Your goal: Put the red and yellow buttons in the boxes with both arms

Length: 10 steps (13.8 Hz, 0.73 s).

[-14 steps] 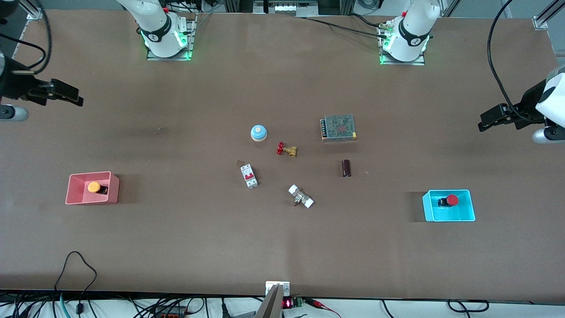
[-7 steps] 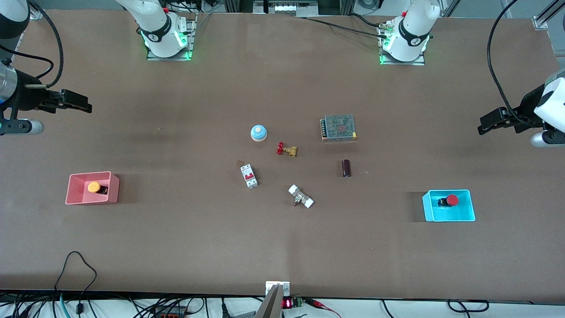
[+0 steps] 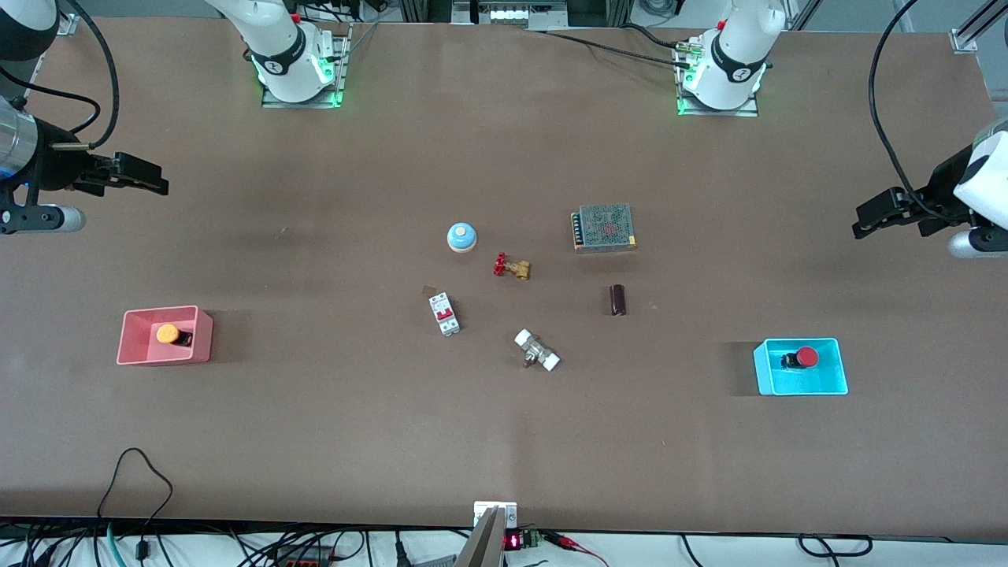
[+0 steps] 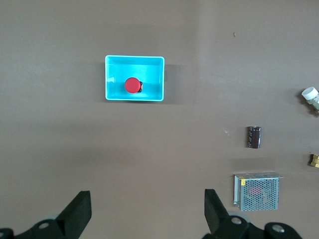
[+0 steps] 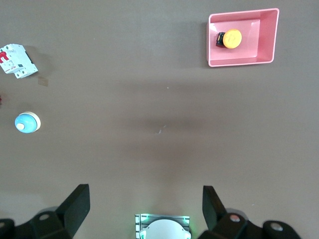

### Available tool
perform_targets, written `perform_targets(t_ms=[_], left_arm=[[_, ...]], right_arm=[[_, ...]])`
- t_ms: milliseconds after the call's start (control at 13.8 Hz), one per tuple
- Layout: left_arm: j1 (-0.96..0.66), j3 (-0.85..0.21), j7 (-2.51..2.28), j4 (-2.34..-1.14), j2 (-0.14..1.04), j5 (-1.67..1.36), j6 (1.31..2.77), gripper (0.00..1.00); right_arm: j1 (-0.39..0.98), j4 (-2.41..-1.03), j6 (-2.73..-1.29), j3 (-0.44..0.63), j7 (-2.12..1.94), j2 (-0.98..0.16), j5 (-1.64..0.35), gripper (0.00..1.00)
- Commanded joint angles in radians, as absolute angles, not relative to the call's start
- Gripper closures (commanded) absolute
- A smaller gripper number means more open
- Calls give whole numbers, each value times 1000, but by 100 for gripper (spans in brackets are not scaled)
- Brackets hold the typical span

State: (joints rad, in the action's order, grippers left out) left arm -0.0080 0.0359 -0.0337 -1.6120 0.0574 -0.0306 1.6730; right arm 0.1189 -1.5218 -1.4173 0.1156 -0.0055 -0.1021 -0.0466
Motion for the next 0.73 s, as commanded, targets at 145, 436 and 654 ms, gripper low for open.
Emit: perform_targets(t_ms=[145,436,654], left_arm=[[-8,29,-25,-1623,15,-8,1663,0],[-8,31,-18,-1634,15,-6,1658,0],[-5,31,-18,-1641,9,-6,1660,0]], right_arm=[[132,-1555,-1439,126,5,-72,-44,0],[132,-1555,-1439,126,8,-74,-43,0],[130,-1557,-1439,126,8,-74,-43,0]])
